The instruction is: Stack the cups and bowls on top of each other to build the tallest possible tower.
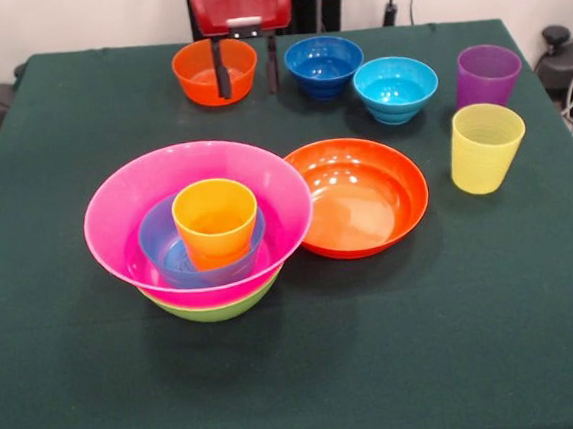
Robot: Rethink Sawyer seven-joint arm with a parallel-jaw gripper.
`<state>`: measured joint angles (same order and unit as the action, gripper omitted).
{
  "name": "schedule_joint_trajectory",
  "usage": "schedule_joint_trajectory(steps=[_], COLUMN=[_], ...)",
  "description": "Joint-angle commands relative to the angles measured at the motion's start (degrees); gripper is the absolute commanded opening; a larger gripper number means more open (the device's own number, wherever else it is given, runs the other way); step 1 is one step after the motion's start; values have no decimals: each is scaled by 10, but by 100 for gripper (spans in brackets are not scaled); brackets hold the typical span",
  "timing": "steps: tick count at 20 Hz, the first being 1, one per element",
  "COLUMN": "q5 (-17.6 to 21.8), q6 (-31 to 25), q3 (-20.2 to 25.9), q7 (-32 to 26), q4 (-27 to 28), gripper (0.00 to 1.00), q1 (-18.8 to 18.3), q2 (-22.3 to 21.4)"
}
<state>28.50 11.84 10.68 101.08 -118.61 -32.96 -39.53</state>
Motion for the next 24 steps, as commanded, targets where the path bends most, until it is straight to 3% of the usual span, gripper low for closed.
schedule_joint_trajectory(steps=[1, 8, 17, 24], q5=[34, 9, 6, 21], q6=[9, -12, -45, -51], q3=[3, 9, 57, 73], q7=[52, 80, 78, 57], q4=[-11, -58, -94, -84], gripper=[100, 100, 100, 100], q1=[50, 70, 25, 0], q2=[34, -17, -65, -49])
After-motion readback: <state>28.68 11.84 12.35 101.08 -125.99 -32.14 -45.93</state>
